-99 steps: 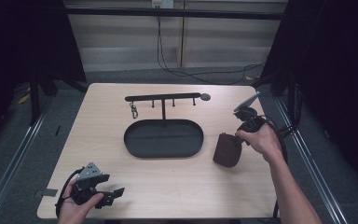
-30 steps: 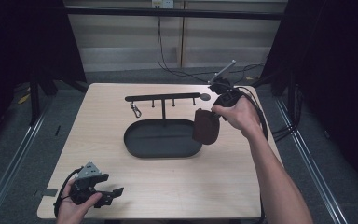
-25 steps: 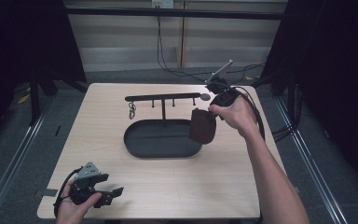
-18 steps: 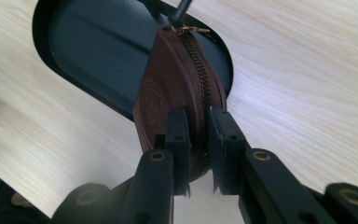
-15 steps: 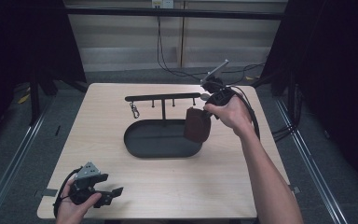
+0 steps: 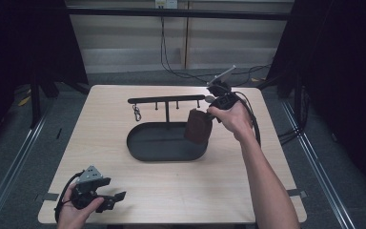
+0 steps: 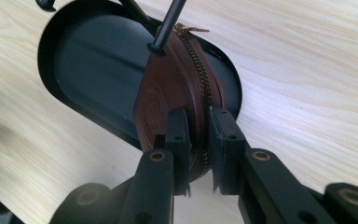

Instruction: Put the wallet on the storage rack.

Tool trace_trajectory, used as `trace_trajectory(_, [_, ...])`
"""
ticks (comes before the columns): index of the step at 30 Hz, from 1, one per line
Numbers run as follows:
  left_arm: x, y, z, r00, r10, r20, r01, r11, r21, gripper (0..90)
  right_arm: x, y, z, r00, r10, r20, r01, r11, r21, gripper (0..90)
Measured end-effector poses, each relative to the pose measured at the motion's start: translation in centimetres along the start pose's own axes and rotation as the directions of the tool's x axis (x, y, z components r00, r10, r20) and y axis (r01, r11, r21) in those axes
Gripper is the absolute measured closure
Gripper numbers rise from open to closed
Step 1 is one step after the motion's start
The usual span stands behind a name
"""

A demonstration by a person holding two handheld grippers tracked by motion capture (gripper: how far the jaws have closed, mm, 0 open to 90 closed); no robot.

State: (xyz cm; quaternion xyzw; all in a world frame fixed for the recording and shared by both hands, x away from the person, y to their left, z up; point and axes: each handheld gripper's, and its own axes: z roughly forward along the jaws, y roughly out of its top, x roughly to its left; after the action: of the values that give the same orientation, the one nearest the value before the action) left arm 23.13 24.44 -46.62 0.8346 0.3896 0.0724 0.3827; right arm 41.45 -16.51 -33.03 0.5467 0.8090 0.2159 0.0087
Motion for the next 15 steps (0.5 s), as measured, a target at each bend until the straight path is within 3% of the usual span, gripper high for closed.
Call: trace_trajectory(15, [0.0, 0.0, -0.1, 1.0000, -0.002, 0.001, 0.002, 1.0000, 0.001, 20.4, -1.1, -0.4, 2.9, 0.9949, 0.052, -0.087, -0.054, 0.998, -0.022, 78.8])
